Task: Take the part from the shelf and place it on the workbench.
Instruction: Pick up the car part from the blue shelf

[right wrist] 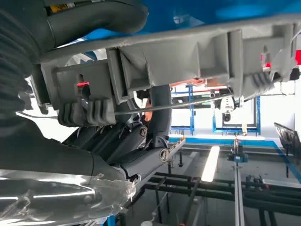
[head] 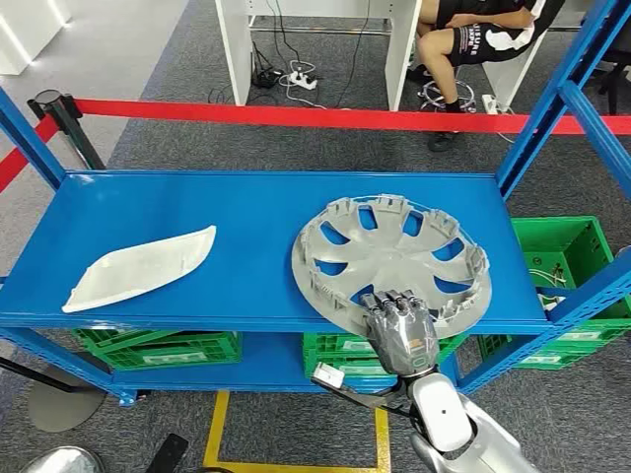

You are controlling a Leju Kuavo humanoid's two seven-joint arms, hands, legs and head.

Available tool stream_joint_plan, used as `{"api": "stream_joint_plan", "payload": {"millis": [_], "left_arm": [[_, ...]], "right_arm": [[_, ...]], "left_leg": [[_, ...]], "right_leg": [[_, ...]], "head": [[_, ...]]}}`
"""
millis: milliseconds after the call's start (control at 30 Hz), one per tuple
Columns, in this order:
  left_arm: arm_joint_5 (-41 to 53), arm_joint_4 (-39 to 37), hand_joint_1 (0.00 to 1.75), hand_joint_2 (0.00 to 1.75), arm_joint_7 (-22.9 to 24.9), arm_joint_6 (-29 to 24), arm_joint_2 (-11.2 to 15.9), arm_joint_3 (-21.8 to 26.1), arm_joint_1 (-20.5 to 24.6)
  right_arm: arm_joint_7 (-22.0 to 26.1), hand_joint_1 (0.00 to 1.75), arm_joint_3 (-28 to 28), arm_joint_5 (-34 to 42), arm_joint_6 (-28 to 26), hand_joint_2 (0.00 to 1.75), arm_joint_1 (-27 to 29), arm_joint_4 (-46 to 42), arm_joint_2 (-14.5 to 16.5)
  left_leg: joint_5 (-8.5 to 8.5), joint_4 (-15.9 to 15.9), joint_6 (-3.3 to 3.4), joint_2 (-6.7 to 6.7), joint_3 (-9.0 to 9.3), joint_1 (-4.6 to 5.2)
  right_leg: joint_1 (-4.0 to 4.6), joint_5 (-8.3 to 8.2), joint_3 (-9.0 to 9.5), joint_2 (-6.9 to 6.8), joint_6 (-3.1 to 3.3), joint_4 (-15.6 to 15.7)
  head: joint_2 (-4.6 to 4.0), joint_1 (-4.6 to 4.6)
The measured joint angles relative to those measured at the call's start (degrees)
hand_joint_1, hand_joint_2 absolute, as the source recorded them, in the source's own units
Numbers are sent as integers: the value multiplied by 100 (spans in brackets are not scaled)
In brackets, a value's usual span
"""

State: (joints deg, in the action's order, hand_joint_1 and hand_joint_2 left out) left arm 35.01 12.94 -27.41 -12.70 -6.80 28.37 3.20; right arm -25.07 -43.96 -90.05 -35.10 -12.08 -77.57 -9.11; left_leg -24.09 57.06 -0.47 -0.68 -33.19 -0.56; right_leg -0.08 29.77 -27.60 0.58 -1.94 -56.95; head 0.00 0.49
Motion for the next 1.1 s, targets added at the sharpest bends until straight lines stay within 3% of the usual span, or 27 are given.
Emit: {"api": "stream_joint_plan", "payload": {"millis": [1100], "left_arm": [[0, 0, 0, 0, 0, 0, -2, 28, 0]], "right_arm": [[-2, 175, -214, 0, 0, 175, -74, -37, -100]], "left_leg": [[0, 0, 0, 0, 0, 0]], "right_leg": [[0, 0, -1, 0, 0, 0]], "head": [[0, 0]]}}
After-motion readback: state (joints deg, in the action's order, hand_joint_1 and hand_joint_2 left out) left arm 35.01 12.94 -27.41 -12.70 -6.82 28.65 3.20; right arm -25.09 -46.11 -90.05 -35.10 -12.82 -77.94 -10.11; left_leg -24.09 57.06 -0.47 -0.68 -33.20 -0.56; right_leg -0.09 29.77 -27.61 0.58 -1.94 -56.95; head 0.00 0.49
